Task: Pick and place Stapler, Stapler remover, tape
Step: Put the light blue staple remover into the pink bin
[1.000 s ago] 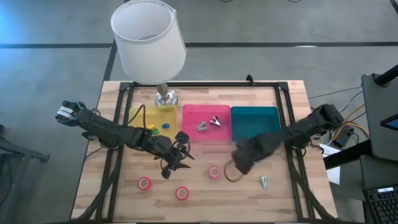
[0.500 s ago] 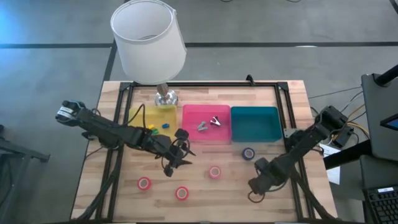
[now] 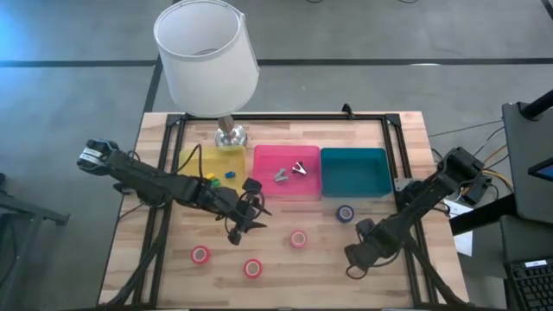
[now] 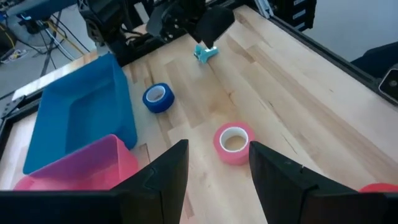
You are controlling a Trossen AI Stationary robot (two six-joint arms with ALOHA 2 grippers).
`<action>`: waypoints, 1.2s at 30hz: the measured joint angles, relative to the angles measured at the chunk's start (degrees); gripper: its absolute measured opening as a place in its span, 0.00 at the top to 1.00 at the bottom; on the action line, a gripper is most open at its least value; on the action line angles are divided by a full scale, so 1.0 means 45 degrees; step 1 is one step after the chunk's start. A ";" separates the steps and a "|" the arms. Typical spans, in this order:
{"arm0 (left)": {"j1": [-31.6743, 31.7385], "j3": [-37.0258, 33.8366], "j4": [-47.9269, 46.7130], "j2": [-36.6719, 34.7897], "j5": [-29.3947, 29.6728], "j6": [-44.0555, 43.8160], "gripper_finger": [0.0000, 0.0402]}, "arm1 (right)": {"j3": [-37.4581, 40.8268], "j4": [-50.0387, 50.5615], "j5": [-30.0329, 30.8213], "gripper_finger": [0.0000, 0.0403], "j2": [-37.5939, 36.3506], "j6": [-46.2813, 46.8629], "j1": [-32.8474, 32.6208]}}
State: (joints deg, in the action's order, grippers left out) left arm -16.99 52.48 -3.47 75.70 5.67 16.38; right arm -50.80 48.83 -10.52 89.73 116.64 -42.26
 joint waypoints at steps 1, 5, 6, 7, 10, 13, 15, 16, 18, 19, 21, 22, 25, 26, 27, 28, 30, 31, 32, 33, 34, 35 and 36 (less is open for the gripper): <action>0.0000 -0.0053 -0.0020 0.0000 0.0000 -0.0008 0.57 | 0.0140 -0.0100 0.0005 0.56 0.0000 0.0009 0.0000; 0.0000 -0.0236 0.0009 0.0000 -0.0005 -0.0227 0.57 | 0.0853 -0.1284 0.0005 0.56 0.0000 0.0175 0.0010; 0.0000 -0.0270 -0.0017 0.0000 -0.0005 -0.0283 0.57 | 0.1055 -0.1649 0.0005 0.56 0.0000 0.0168 0.0010; 0.0000 -0.0284 -0.0028 0.0000 -0.0005 -0.0341 0.57 | 0.1263 -0.1994 0.0007 0.56 0.0000 0.0120 0.0010; 0.0000 -0.0288 0.0019 0.0000 -0.0005 -0.0398 0.57 | 0.1712 -0.2536 0.0065 0.56 -0.0022 -0.0272 0.0021; 0.0005 -0.0288 0.0067 0.0000 -0.0005 -0.0369 0.57 | 0.2028 -0.2610 0.0599 0.56 -0.0063 -0.0437 0.0034; 0.0005 -0.0288 0.0227 0.0000 -0.0002 -0.0359 0.57 | 0.2155 -0.2667 0.0676 0.56 -0.0072 -0.0173 0.0113; 0.0005 -0.0288 0.0265 0.0000 0.0000 -0.0355 0.57 | 0.2161 -0.2661 0.0631 0.57 -0.0069 -0.0115 0.0174; 0.0010 -0.0281 0.0302 0.0000 0.0002 -0.0345 0.57 | 0.2161 -0.2645 0.0499 0.59 -0.0076 -0.0312 0.0278; 0.0010 -0.0263 0.0333 0.0000 0.0021 -0.0344 0.57 | 0.2138 -0.2612 0.0462 0.61 -0.0083 -0.0534 0.0321; 0.0015 -0.0254 0.0485 0.0000 0.0071 -0.0286 0.57 | 0.2015 -0.2499 0.0405 0.64 -0.0095 -0.1106 0.0432; 0.0015 -0.0254 0.0541 0.0000 0.0094 -0.0255 0.57 | 0.1936 -0.2474 0.0404 0.67 -0.0087 -0.1432 0.0473; 0.0015 -0.0259 0.0535 0.0000 0.0102 -0.0228 0.57 | 0.1706 -0.2347 0.0496 0.73 -0.0055 -0.2503 0.0663; 0.0015 -0.0259 0.0535 0.0000 0.0102 -0.0228 0.57 | 0.1636 -0.2342 0.0619 0.74 -0.0049 -0.2848 0.0731; 0.0015 -0.0259 0.0538 0.0000 0.0102 -0.0228 0.57 | 0.1571 -0.2401 0.0781 0.76 -0.0049 -0.3192 0.0808; 0.0019 -0.0259 0.0535 0.0000 0.0102 -0.0228 0.57 | 0.1511 -0.2493 0.0990 0.77 -0.0049 -0.3504 0.0916; 0.0019 -0.0259 0.0530 0.0000 0.0102 -0.0228 0.57 | 0.1407 -0.2580 0.1289 0.79 -0.0049 -0.4002 0.1163; 0.0019 -0.0259 0.0535 0.0000 0.0102 -0.0228 0.57 | 0.1370 -0.2559 0.1464 0.79 -0.0049 -0.4247 0.1277; 0.0025 -0.0259 0.0535 0.0000 0.0100 -0.0232 0.57 | 0.1315 -0.2553 0.1729 0.79 -0.0049 -0.4518 0.1415; 0.0024 -0.0259 0.0533 0.0000 0.0102 -0.0238 0.57 | 0.1221 -0.2561 0.1953 0.78 -0.0049 -0.4832 0.1561; 0.0024 -0.0259 0.0535 0.0000 0.0098 -0.0238 0.57 | 0.1103 -0.2577 0.2095 0.77 -0.0050 -0.5184 0.1707; 0.0024 -0.0259 0.0535 0.0000 0.0102 -0.0244 0.57 | 0.0954 -0.2572 0.2198 0.77 -0.0061 -0.5599 0.1881; 0.0024 -0.0259 0.0537 0.0000 0.0100 -0.0270 0.57 | 0.0778 -0.2577 0.2309 0.76 -0.0063 -0.6060 0.2077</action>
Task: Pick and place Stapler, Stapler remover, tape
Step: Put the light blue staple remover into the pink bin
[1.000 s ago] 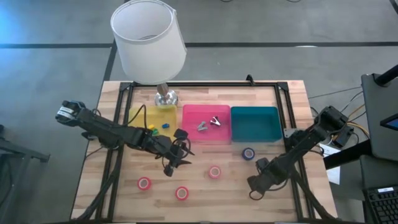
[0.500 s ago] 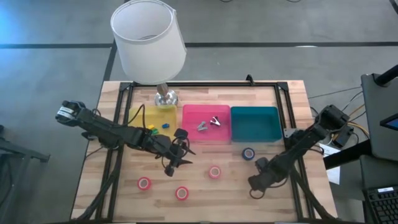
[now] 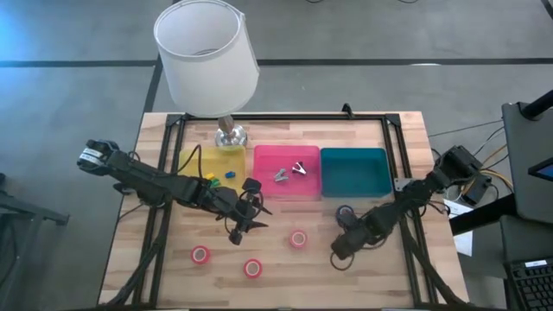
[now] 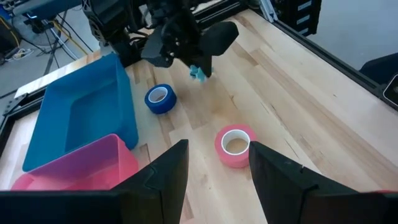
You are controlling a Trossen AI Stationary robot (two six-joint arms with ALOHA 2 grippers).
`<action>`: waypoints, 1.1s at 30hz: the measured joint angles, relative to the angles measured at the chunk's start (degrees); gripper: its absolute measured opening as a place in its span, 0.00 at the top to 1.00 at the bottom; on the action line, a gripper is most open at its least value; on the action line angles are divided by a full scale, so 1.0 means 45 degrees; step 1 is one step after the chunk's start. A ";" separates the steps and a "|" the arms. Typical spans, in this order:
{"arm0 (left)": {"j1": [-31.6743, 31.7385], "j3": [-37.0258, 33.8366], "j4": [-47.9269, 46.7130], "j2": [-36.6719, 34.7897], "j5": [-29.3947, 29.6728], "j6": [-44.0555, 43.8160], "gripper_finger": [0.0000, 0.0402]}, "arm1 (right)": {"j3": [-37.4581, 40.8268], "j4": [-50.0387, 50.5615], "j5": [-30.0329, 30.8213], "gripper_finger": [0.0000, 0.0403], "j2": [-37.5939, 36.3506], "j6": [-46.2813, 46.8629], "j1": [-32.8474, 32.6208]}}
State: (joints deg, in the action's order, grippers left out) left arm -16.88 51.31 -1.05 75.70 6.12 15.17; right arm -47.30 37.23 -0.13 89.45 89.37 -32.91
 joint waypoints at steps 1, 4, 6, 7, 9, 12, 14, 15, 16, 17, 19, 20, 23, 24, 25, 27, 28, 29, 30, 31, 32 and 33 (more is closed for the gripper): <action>0.0000 0.0000 -0.0002 0.0000 0.0002 -0.0020 0.57 | -0.0189 -0.0028 0.0104 0.76 -0.0005 -0.0519 0.0179; 0.0000 0.0000 -0.0002 0.0000 -0.0002 -0.0075 0.57 | -0.0863 -0.0019 0.0505 0.76 -0.0010 -0.2233 0.0712; 0.0000 0.0000 -0.0002 0.0000 -0.0002 -0.0111 0.57 | -0.1401 -0.0037 0.0819 0.76 -0.0016 -0.3523 0.1078; 0.0000 0.0000 -0.0002 0.0000 -0.0002 -0.0123 0.57 | -0.1696 -0.0028 0.1033 0.76 -0.0019 -0.4170 0.1277; 0.0000 0.0000 -0.0002 0.0000 -0.0002 -0.0215 0.57 | -0.2293 -0.0048 0.1567 0.76 -0.0024 -0.5520 0.1707; 0.0000 -0.0005 -0.0002 0.0000 -0.0002 -0.0510 0.57 | -0.3183 -0.0036 0.2852 0.76 -0.0029 -0.7752 0.2422; 0.0000 -0.0005 -0.0002 0.0000 -0.0002 -0.0690 0.57 | -0.3789 -0.0035 0.3915 0.76 -0.0030 -0.9362 0.2959; 0.0000 -0.0005 -0.0002 0.0000 -0.0002 -0.0770 0.57 | -0.4102 -0.0058 0.4459 0.76 -0.0034 -1.0074 0.3241; -0.0011 -0.0005 -0.0005 0.0000 -0.0002 -0.0857 0.57 | -0.4396 -0.0086 0.5001 0.76 -0.0010 -1.0705 0.3536; -0.0010 -0.0005 -0.0002 0.0000 -0.0002 -0.0934 0.57 | -0.4682 -0.0090 0.5467 0.76 0.0010 -1.1274 0.3839; -0.0010 -0.0005 -0.0002 0.0000 -0.0005 -0.1116 0.57 | -0.5151 -0.0125 0.5764 0.75 0.0048 -1.2332 0.4492; -0.0010 -0.0005 -0.0002 0.0000 -0.0002 -0.1185 0.57 | -0.5325 -0.0169 0.5735 0.75 0.0088 -1.2791 0.4806; -0.0010 -0.0005 -0.0007 0.0000 -0.0002 -0.1309 0.57 | -0.5598 -0.0170 0.5661 0.75 0.0203 -1.3726 0.5746; -0.0010 -0.0005 -0.0007 0.0000 -0.0002 -0.1384 0.57 | -0.5648 -0.0162 0.5652 0.75 0.0290 -1.3959 0.6050; -0.0010 -0.0005 -0.0002 0.0000 -0.0003 -0.1429 0.57 | -0.5665 -0.0171 0.5644 0.75 0.0333 -1.4182 0.6356; -0.0010 -0.0010 -0.0002 0.0000 -0.0004 -0.1592 0.57 | -0.5536 -0.0184 0.5642 0.75 0.0500 -1.4491 0.6874; -0.0010 -0.0017 0.0011 0.0000 -0.0005 -0.1688 0.57 | -0.5454 -0.0226 0.5641 0.75 0.0607 -1.4637 0.7109; -0.0010 -0.0040 0.0015 0.0000 -0.0005 -0.1836 0.57 | -0.5331 -0.0232 0.5633 0.75 0.0748 -1.4854 0.7309; -0.0010 -0.0092 0.0022 0.0000 -0.0002 -0.2012 0.57 | -0.5203 -0.0198 0.5612 0.75 0.0929 -1.5021 0.7473; -0.0010 -0.0164 0.0062 0.0000 -0.0002 -0.2186 0.57 | -0.5124 -0.0159 0.5482 0.75 0.1138 -1.5137 0.7594; -0.0010 -0.0246 0.0083 0.0000 0.0012 -0.2353 0.57 | -0.5057 -0.0179 0.5228 0.75 0.1354 -1.5276 0.7730; -0.0010 -0.0335 0.0032 0.0000 0.0105 -0.2528 0.57 | -0.5024 -0.0213 0.4866 0.75 0.1562 -1.5426 0.7839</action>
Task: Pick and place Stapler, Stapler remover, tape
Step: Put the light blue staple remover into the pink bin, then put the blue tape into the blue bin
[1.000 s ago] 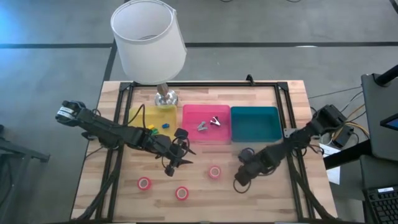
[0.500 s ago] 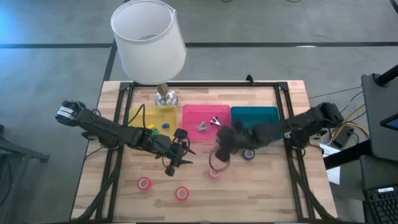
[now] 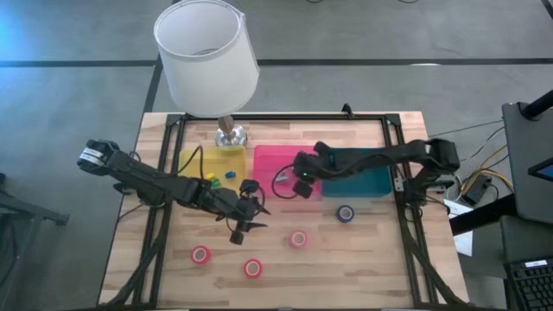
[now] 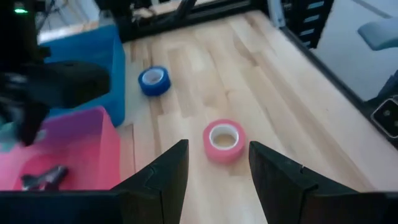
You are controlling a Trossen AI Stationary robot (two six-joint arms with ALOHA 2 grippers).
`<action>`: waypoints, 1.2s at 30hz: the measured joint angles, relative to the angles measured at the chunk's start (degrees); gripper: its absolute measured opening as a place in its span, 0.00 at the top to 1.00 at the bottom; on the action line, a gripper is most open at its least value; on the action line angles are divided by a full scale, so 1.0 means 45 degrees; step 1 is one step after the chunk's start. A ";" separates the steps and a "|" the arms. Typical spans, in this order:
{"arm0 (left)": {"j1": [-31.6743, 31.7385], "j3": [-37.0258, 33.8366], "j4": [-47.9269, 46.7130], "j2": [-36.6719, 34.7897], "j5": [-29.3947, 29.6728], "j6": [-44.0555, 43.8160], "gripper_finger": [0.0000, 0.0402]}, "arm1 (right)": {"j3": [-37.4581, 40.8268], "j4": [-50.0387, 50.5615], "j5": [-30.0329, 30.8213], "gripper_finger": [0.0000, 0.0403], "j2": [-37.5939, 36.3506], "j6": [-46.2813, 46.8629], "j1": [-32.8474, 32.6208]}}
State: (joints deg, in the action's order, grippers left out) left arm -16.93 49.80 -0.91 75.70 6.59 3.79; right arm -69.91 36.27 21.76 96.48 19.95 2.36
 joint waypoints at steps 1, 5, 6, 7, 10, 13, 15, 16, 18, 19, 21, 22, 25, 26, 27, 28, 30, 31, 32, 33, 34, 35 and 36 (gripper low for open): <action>0.0000 -0.0097 0.0018 0.0000 0.0129 -0.0189 0.57 | 0.0010 -0.0010 -0.0372 0.75 0.0238 -0.0165 0.0098; 0.0000 -0.0456 0.0042 0.0000 0.0884 -0.1169 0.57 | 0.0010 -0.0257 -0.0953 0.75 0.1231 -0.0560 0.0249; 0.0000 -0.0533 0.0081 0.0000 0.1092 -0.1391 0.57 | 0.0010 -0.0282 -0.0953 0.75 0.1411 -0.0636 0.0250; 0.0000 -0.0588 0.0088 0.0000 0.1273 -0.1562 0.57 | 0.0015 -0.0271 -0.0957 0.75 0.1595 -0.0675 0.0245; 0.0000 -0.0753 0.0099 0.0000 0.1527 -0.1909 0.57 | 0.0015 -0.0277 -0.1441 0.75 0.2068 -0.0761 0.0240; 0.0000 -0.0841 0.0156 0.0000 0.1544 -0.1947 0.57 | 0.0015 -0.0241 -0.1854 0.75 0.2381 -0.0794 0.0238; 0.0000 -0.0887 0.0240 0.0000 0.1546 -0.1918 0.57 | 0.0008 -0.0261 -0.1851 0.75 0.2438 -0.0859 0.0235; 0.0000 -0.0905 0.0262 0.0000 0.1544 -0.1917 0.57 | -0.0005 -0.0249 -0.1851 0.75 0.2455 -0.0991 0.0240; 0.0000 -0.0913 0.0276 0.0000 0.1544 -0.1849 0.57 | -0.0005 -0.0142 -0.1847 0.75 0.2460 -0.1267 0.0240; 0.0000 -0.0913 0.0306 0.0000 0.1544 -0.1806 0.57 | -0.0005 -0.0195 -0.1846 0.75 0.2460 -0.1324 0.0240; 0.0000 -0.0913 0.0311 0.0000 0.1544 -0.1662 0.57 | -0.0015 -0.0284 -0.1849 0.74 0.2430 -0.1306 0.0252; 0.0000 -0.0913 0.0311 0.0000 0.1544 -0.1586 0.57 | -0.0015 -0.0244 -0.1849 0.74 0.2430 -0.1269 0.0254; 0.0000 -0.0913 0.0309 0.0000 0.1544 -0.1414 0.57 | -0.0015 -0.0193 -0.1846 0.70 0.2430 -0.1438 0.0264; 0.0000 -0.0913 0.0306 0.0000 0.1544 -0.1360 0.57 | -0.0015 -0.0175 -0.1842 0.68 0.2426 -0.1520 0.0264; 0.0000 -0.0913 0.0306 0.0000 0.1544 -0.1288 0.57 | -0.0015 -0.0184 -0.1846 0.66 0.2426 -0.1532 0.0264; 0.0000 -0.0913 0.0306 0.0000 0.1540 -0.1226 0.57 | -0.0015 -0.0182 -0.1838 0.65 0.2426 -0.1524 0.0264; 0.0000 -0.0913 0.0306 0.0000 0.1540 -0.1156 0.57 | -0.0015 -0.0180 -0.1841 0.62 0.2426 -0.1497 0.0264; 0.0000 -0.0913 0.0301 0.0000 0.1540 -0.1127 0.57 | -0.0015 -0.0180 -0.1837 0.61 0.2421 -0.1498 0.0261; 0.0000 -0.0913 0.0301 0.0000 0.1540 -0.1089 0.57 | -0.0016 -0.0178 -0.1837 0.60 0.2416 -0.1498 0.0264; 0.0000 -0.0913 0.0301 0.0000 0.1540 -0.1032 0.57 | -0.0042 -0.0134 -0.1838 0.59 0.2411 -0.1496 0.0259; 0.0000 -0.0913 0.0302 0.0000 0.1540 -0.0936 0.57 | -0.0105 -0.0098 -0.1841 0.58 0.2411 -0.1479 0.0259; 0.0000 -0.0913 0.0301 0.0000 0.1540 -0.0830 0.57 | -0.0199 -0.0094 -0.1841 0.57 0.2411 -0.1468 0.0251; 0.0000 -0.0913 0.0301 0.0000 0.1540 -0.0750 0.57 | -0.0305 -0.0105 -0.1837 0.56 0.2410 -0.1469 0.0224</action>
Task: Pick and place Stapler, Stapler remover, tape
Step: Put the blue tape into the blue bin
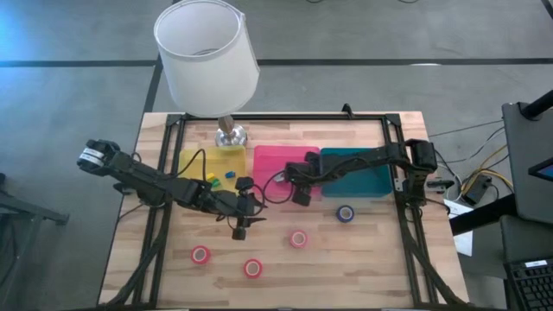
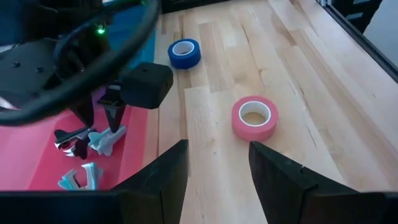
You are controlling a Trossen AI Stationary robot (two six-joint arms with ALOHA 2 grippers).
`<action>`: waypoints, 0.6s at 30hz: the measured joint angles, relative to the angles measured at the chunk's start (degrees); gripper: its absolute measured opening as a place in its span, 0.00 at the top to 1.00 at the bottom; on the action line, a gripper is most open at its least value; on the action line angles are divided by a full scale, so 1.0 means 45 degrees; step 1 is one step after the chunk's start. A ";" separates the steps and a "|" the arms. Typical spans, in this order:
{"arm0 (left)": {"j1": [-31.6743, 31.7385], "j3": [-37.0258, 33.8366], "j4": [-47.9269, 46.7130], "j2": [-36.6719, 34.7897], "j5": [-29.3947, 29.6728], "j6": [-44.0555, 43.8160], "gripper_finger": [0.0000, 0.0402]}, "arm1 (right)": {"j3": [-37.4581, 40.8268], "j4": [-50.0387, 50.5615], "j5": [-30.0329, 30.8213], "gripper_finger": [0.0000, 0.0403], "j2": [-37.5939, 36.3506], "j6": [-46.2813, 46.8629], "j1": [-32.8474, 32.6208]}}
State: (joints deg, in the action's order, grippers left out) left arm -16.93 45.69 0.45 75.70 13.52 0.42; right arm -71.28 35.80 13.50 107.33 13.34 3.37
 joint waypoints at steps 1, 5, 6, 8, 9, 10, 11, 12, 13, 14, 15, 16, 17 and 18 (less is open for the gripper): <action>0.0000 0.0000 0.0000 0.0000 -0.0003 0.0078 0.57 | -0.0128 0.0064 -0.0005 0.56 -0.0004 0.0005 -0.0028; 0.0000 0.0000 0.0000 0.0000 -0.0005 0.0478 0.57 | -0.1096 0.1314 -0.0018 0.54 -0.0004 0.0357 -0.0065; 0.0000 0.0000 0.0000 0.0000 -0.0005 0.0592 0.57 | -0.1437 0.1878 -0.0017 0.53 -0.0009 0.0641 -0.0087; 0.0007 0.0000 -0.0002 0.0000 -0.0005 0.0815 0.57 | -0.2168 0.3315 -0.0023 0.53 -0.0015 0.1349 -0.0168; 0.0015 0.0000 -0.0001 0.0000 -0.0005 0.0923 0.57 | -0.2532 0.4135 -0.0061 0.53 -0.0019 0.1742 -0.0251; 0.0015 0.0000 -0.0001 0.0000 -0.0005 0.1008 0.57 | -0.2858 0.4975 -0.0097 0.53 -0.0024 0.2127 -0.0368; 0.0015 0.0000 -0.0002 0.0000 -0.0005 0.1100 0.57 | -0.3171 0.5818 -0.0116 0.54 -0.0024 0.2507 -0.0532; 0.0015 0.0000 -0.0003 0.0000 -0.0005 0.1186 0.57 | -0.3451 0.6589 -0.0134 0.54 -0.0024 0.2861 -0.0724; 0.0015 0.0000 -0.0005 0.0000 -0.0005 0.1252 0.57 | -0.3671 0.7300 -0.0165 0.54 -0.0024 0.3208 -0.0933; 0.0015 0.0000 -0.0001 0.0000 -0.0005 0.1292 0.57 | -0.3844 0.7851 -0.0264 0.54 -0.0026 0.3529 -0.1159; 0.0015 0.0000 -0.0005 0.0000 -0.0005 0.1334 0.57 | -0.3977 0.8274 -0.0432 0.55 -0.0036 0.3807 -0.1403; 0.0015 0.0000 -0.0005 0.0000 -0.0005 0.1375 0.57 | -0.4040 0.8543 -0.0633 0.55 -0.0070 0.4116 -0.1660; 0.0010 0.0000 -0.0005 0.0000 -0.0005 0.1445 0.57 | -0.4046 0.8666 -0.0763 0.55 -0.0098 0.4437 -0.1928; 0.0010 0.0000 -0.0005 0.0000 -0.0007 0.1516 0.57 | -0.4043 0.8682 -0.0882 0.55 -0.0121 0.4778 -0.2226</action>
State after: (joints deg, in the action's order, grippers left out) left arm -16.88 45.69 0.43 75.70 13.49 7.24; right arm -89.48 74.87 9.53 106.78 34.84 -6.65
